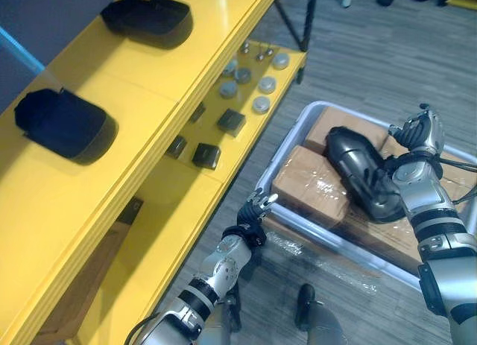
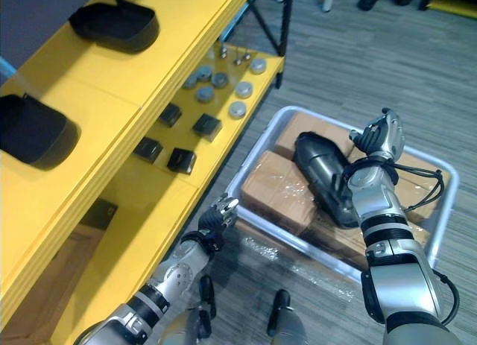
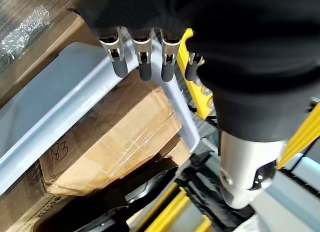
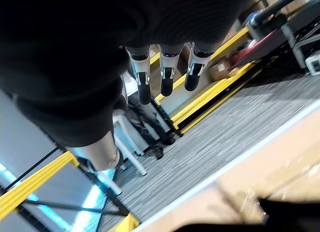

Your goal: Walk over and take plastic housings, then place them on the shelf

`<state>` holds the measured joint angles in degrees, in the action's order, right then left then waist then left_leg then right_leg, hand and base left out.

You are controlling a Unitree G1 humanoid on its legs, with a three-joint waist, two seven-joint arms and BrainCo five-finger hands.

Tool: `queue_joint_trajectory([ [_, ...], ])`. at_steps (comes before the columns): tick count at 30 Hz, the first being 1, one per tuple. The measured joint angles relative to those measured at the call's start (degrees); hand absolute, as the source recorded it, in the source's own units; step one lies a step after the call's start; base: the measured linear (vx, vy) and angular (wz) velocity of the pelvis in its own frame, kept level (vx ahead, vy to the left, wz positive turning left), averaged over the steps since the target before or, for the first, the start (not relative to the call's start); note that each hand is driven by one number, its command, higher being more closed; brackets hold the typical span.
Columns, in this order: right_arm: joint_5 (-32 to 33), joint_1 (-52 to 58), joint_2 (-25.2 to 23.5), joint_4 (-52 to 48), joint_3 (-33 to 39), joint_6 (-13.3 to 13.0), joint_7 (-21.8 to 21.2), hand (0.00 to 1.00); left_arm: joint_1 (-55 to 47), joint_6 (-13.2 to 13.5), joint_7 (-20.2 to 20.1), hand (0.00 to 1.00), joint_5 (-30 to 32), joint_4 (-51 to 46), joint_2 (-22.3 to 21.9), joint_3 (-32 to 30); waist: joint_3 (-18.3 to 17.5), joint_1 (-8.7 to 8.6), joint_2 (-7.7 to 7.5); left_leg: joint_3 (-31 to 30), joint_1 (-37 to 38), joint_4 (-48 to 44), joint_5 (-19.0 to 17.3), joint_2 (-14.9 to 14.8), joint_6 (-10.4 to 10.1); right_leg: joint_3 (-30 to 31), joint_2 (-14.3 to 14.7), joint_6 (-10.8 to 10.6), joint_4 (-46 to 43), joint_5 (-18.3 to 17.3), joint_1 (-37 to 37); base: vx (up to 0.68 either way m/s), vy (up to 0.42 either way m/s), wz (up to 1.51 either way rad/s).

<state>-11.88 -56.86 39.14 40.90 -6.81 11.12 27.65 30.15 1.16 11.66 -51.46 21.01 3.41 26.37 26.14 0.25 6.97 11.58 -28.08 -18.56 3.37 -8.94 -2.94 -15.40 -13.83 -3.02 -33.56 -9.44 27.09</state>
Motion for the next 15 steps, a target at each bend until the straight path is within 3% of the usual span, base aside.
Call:
queue_joint_trajectory([
  [4, 0.3, 0.2, 1.7, -2.4, 0.0, 1.2, -0.6, 0.00, -4.4, 1.1, -2.6, 0.00, 0.9, -3.2, 1.2, 0.4, 0.2, 0.85, 0.28, -0.8, -3.7, -3.1, -0.2, 0.1, 0.8, -0.9, -1.1, 0.1, -2.1, -0.7, 2.2, 0.04, 0.036, 0.16],
  [6, 0.3, 0.5, 1.7, -2.4, 0.0, 2.4, -2.5, 0.00, -6.8, 2.8, -4.7, 0.00, 0.9, -5.6, 2.2, 0.3, 0.2, 1.29, 0.28, -0.8, -4.7, -3.8, -0.4, 0.3, 0.9, -0.9, -1.6, 0.1, -3.0, -1.1, 3.1, 0.03, 0.035, 0.13],
  [9, 0.3, 4.4, 1.6, -2.2, -0.1, 5.9, -4.4, 0.00, -11.2, 7.4, -9.6, 0.00, -0.5, -9.4, 3.8, -0.4, 0.2, 2.35, 0.34, -1.3, -6.1, -5.5, -1.7, 0.5, 0.9, -1.2, -2.3, 0.0, -4.8, -2.2, 3.9, 0.01, 0.008, 0.13],
  [12, 1.5, 9.1, 1.6, -0.6, 0.3, 10.4, -2.1, 0.00, -15.4, 10.6, -14.2, 0.00, -1.5, -12.4, 4.3, -1.3, 0.3, 2.84, 0.59, -2.5, -7.8, -8.0, -2.3, 0.7, 1.1, -2.5, -3.1, -0.1, -6.3, -3.2, 4.1, 0.01, 0.004, 0.18],
  [15, 3.7, 9.5, 1.8, 1.3, 5.1, 13.2, 1.3, 0.00, -17.6, 10.9, -16.9, 0.00, -2.4, -12.8, 4.0, -1.4, 0.4, 3.66, 0.98, -2.5, -9.3, -8.5, -2.3, 1.1, 1.2, -2.3, -3.6, -0.1, -7.1, -3.3, 5.6, -0.01, 0.011, 0.08],
])
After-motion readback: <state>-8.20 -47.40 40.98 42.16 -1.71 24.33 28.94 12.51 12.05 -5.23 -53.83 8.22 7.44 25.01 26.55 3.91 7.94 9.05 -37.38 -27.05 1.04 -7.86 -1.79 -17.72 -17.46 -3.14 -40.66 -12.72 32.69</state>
